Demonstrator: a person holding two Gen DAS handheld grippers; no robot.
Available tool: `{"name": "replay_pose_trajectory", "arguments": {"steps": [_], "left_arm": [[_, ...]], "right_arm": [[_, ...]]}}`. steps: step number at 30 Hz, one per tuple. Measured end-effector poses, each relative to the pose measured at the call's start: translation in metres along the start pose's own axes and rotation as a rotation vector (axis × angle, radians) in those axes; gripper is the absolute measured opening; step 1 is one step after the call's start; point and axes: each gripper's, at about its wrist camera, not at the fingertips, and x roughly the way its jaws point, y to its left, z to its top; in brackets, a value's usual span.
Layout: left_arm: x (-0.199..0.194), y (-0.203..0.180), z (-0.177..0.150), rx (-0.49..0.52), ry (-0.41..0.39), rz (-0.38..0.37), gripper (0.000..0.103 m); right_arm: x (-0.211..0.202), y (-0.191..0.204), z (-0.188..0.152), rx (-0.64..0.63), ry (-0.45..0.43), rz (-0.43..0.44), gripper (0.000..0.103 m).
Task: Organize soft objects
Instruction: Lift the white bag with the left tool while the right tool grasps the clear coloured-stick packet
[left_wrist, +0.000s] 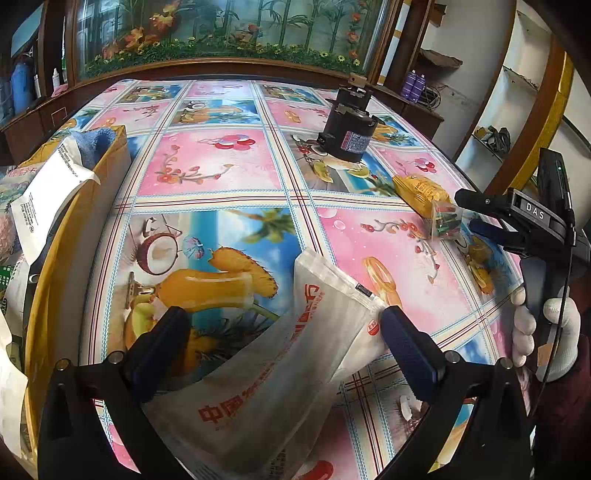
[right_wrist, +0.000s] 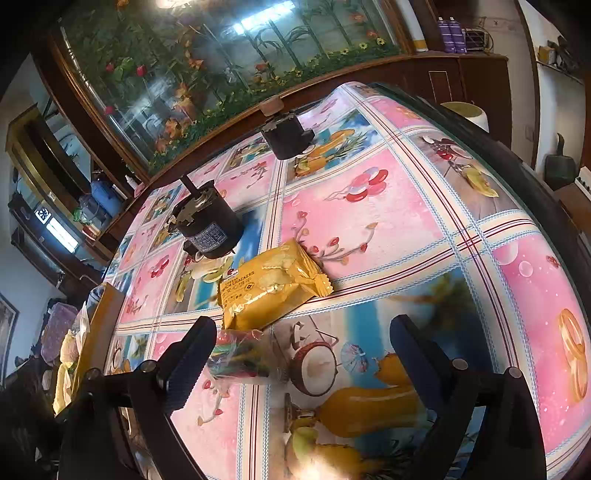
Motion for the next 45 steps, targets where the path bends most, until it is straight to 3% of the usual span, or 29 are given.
{"name": "replay_pose_trajectory", "arguments": {"steps": [18, 24, 28, 39, 45], "left_arm": [[-0.001, 0.000, 0.000, 0.001, -0.001, -0.006, 0.103], [-0.001, 0.000, 0.000, 0.002, 0.000, -0.005, 0.103], [-0.001, 0.000, 0.000, 0.002, 0.000, -0.006, 0.103], [-0.001, 0.001, 0.000, 0.001, -0.001, -0.008, 0.103], [-0.002, -0.002, 0.000, 0.033, 0.013, -0.017, 0.103]], "right_arm": [[0.002, 0.003, -0.001, -0.015, 0.002, 0.004, 0.101], [-0.002, -0.010, -0.001, 0.031, -0.011, 0.083, 0.102], [0.002, 0.000, 0.000, -0.011, -0.004, 0.023, 0.103], [-0.003, -0.008, -0.001, 0.026, -0.008, 0.077, 0.103], [0.000, 0.003, -0.003, -0.024, 0.006, 0.043, 0.103]]}}
